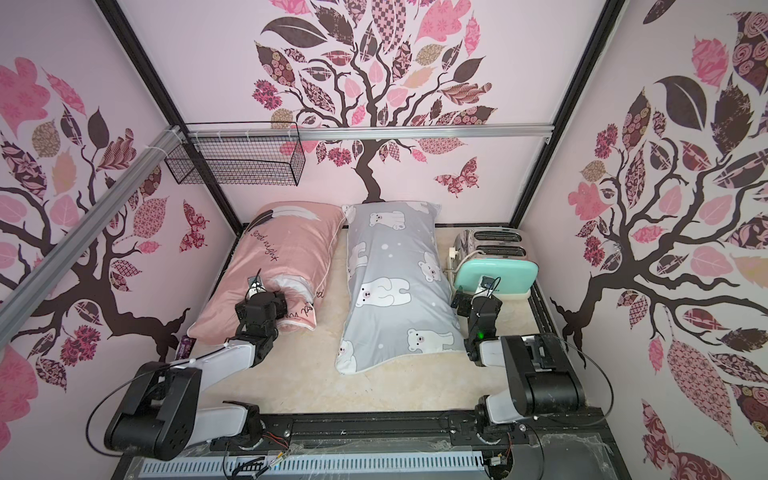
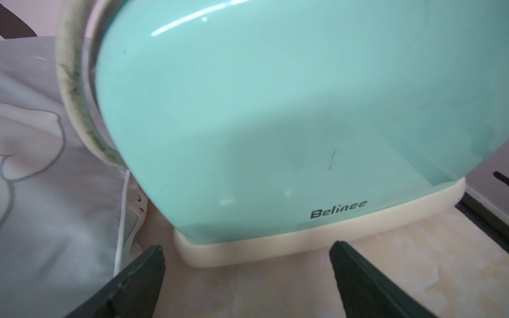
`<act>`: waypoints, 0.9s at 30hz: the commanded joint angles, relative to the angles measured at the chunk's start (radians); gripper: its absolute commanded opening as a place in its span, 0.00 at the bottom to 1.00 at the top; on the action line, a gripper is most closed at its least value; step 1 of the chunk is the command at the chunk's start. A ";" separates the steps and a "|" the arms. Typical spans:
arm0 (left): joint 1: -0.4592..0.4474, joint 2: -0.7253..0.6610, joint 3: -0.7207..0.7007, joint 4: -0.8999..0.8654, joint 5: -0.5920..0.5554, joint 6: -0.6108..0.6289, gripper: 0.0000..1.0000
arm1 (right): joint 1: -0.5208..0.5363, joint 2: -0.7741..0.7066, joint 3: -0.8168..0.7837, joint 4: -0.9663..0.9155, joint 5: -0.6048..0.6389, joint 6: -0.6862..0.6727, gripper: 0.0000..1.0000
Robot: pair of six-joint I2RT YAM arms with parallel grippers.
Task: Zip up pillowcases
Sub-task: Reset both arms
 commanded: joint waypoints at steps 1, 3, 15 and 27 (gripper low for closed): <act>0.022 0.110 0.049 0.198 0.102 0.111 0.93 | -0.001 0.055 -0.035 0.230 -0.012 -0.042 0.99; 0.060 0.158 0.059 0.223 0.162 0.091 0.95 | -0.001 0.031 -0.012 0.146 -0.011 -0.037 0.99; 0.159 0.199 -0.028 0.395 0.304 0.019 0.98 | 0.000 0.022 0.003 0.106 -0.007 -0.039 1.00; 0.159 0.190 -0.026 0.375 0.308 0.017 0.98 | 0.014 0.030 0.023 0.074 0.011 -0.051 1.00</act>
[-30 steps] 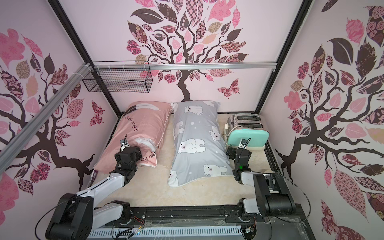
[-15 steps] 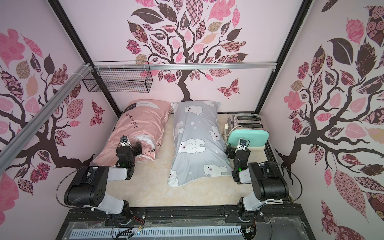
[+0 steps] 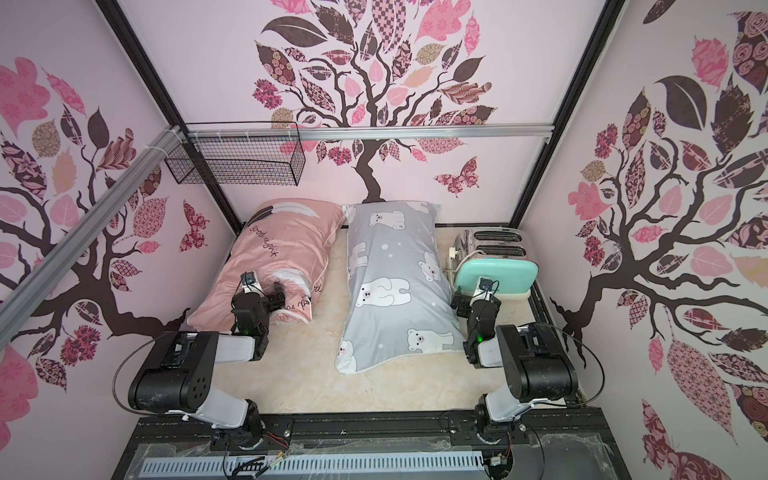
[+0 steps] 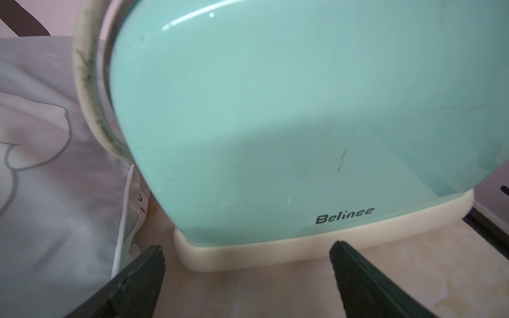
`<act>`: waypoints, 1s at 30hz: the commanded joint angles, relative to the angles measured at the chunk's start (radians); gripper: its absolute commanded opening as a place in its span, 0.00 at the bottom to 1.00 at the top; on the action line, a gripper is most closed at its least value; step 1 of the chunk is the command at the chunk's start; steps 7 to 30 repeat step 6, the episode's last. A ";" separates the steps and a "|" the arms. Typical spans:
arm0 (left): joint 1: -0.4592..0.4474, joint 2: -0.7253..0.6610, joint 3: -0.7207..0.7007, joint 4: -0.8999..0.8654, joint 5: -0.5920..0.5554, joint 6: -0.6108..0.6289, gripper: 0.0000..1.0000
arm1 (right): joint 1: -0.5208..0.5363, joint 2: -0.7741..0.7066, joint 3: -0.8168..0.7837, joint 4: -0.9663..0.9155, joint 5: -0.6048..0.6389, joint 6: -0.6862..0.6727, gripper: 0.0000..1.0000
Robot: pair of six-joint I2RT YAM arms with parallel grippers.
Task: Zip up pillowcases
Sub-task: Reset both arms
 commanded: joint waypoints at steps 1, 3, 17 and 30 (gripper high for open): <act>0.001 0.023 0.008 -0.014 0.030 0.003 0.98 | 0.021 0.000 0.047 -0.022 0.035 -0.027 1.00; 0.001 0.022 0.008 -0.014 0.030 0.002 0.98 | 0.022 -0.004 0.040 -0.009 0.033 -0.028 1.00; 0.001 0.022 0.008 -0.014 0.030 0.003 0.98 | 0.022 -0.009 0.032 0.002 0.035 -0.027 0.99; 0.001 0.022 0.008 -0.014 0.030 0.003 0.98 | 0.022 -0.009 0.032 0.002 0.035 -0.027 0.99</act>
